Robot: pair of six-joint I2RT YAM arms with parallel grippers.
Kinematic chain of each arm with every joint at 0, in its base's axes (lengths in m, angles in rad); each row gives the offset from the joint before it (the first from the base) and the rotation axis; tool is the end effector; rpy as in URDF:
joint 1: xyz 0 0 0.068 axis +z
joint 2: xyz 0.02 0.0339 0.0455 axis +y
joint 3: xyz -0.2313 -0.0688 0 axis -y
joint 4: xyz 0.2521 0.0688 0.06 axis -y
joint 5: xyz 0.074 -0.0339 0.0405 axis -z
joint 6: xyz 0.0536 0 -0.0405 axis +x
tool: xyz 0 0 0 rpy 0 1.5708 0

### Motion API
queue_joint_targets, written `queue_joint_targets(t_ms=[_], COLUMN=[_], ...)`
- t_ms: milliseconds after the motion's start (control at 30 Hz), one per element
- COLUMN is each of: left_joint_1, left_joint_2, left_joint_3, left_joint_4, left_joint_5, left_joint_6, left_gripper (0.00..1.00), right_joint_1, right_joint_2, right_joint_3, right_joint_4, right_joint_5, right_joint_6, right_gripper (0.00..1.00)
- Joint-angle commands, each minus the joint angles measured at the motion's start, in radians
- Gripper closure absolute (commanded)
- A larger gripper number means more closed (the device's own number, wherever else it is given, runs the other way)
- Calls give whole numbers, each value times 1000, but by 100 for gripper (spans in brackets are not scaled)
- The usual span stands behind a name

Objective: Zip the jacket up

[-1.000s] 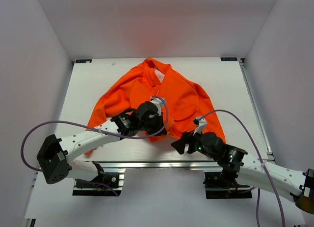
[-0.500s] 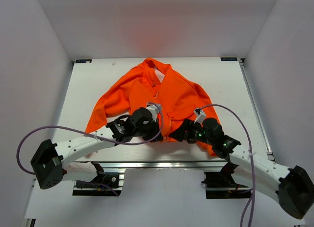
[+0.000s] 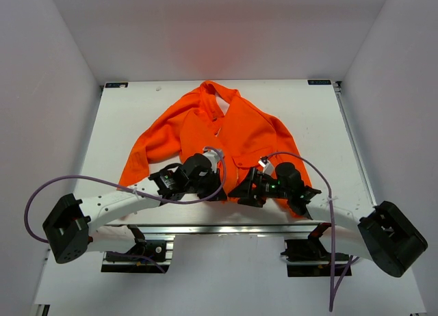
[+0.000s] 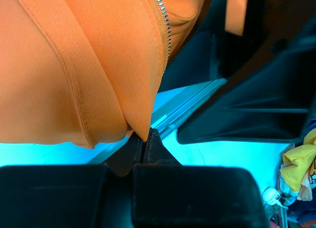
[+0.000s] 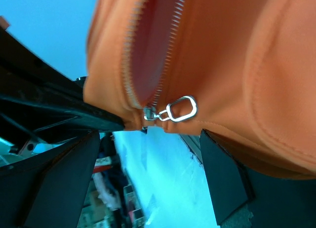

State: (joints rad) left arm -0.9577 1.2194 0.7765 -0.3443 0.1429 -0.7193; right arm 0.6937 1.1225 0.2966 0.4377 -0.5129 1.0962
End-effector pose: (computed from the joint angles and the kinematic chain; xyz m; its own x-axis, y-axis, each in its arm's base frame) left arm 0.1569 -0.2363 0.1868 -0.8781 0.1148 -0.4645 0.3839 0.7483 -0.5409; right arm 0.1727 0.1778 0.1316 -0.9392 0.2270 -0.2578 -0.1553 0.3887 0.9082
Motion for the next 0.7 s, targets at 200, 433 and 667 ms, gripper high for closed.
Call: queue_joint_targets(t_ms=[200, 433, 667], left_joint_1=[2, 2, 2], left_joint_2=[-43, -44, -55], left_joint_3=[-8, -2, -5], left_joint_4=[14, -2, -1], left_joint_5=[18, 9, 6], left_joint_6=[-26, -32, -38], left_gripper=[100, 100, 100], right_joint_1=[-3, -5, -3], right_joint_2=[94, 105, 85], right_joint_3=[-68, -86, -96], right_joint_4=[326, 412, 412], right_joint_5=[-29, -36, -1], right_joint_6=[191, 225, 226], right_gripper=[15, 21, 21])
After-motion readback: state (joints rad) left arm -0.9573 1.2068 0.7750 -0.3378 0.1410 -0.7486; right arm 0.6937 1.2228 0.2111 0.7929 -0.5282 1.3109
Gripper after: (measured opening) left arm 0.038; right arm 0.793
